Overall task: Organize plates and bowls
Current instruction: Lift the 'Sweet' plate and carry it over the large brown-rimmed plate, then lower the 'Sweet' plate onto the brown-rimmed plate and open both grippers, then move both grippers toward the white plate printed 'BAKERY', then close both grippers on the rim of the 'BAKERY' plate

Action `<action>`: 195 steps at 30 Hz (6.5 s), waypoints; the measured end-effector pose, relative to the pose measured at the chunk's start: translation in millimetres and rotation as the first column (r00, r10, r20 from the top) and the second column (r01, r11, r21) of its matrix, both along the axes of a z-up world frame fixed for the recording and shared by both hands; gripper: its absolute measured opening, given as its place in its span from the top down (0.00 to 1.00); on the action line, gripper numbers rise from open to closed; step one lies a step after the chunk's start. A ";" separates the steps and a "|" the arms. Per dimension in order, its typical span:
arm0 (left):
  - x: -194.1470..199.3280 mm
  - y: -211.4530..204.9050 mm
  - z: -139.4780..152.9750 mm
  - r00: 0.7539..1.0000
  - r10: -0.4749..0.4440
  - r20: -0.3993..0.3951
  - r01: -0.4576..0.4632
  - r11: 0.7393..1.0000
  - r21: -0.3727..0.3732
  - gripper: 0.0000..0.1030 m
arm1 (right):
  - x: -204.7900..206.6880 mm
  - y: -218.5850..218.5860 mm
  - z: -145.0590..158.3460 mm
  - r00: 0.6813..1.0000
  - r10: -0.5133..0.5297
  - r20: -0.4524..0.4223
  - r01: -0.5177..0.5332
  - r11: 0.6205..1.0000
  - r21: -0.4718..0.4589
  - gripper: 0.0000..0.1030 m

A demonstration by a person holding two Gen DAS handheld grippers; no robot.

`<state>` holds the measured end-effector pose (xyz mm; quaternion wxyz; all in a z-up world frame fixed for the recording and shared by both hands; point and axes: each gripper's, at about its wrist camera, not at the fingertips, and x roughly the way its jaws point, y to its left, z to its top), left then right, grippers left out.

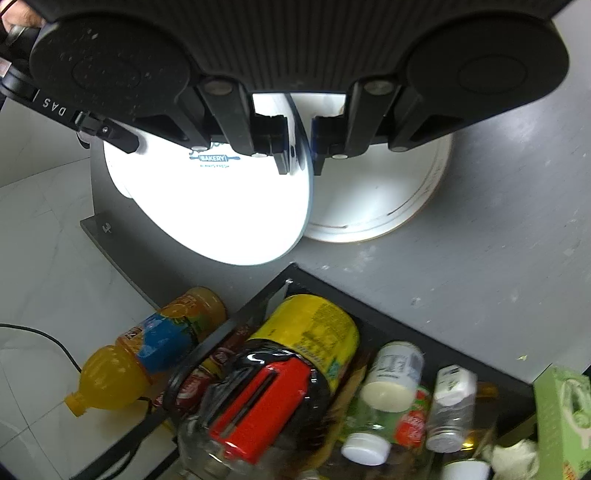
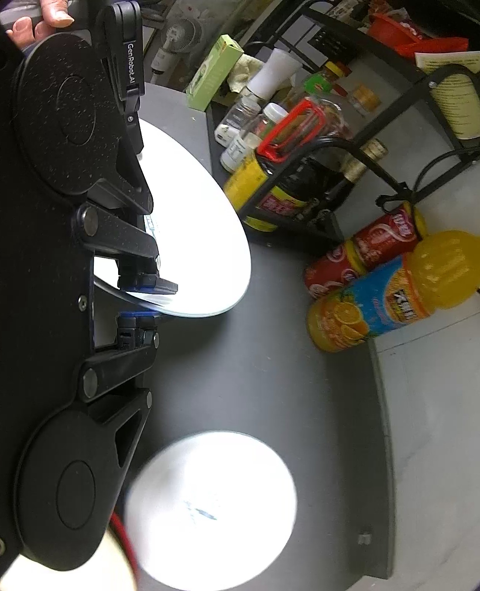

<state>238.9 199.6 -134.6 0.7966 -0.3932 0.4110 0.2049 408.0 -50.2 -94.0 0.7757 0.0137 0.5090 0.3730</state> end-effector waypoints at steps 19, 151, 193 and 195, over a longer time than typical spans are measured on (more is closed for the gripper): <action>-41.6 9.3 -24.4 1.000 -0.003 -0.024 0.003 1.000 -0.027 0.91 | -43.6 4.1 -13.6 1.000 0.012 -0.019 -0.013 0.999 -0.049 0.91; 171.3 -127.9 15.8 0.941 -0.335 -0.046 0.336 0.942 0.020 0.27 | 66.3 -155.8 24.4 0.927 -0.374 0.018 0.374 0.926 -0.050 0.26; 241.9 -147.6 -83.6 0.939 -0.322 -0.123 0.299 0.938 -0.172 0.91 | 169.7 -140.1 -90.8 0.962 -0.148 -0.230 0.089 0.965 -0.248 0.76; 241.3 -147.3 -84.0 0.940 -0.319 -0.124 0.296 0.939 -0.172 0.91 | 169.8 -140.0 -92.0 0.963 -0.134 -0.234 0.076 0.967 -0.243 0.82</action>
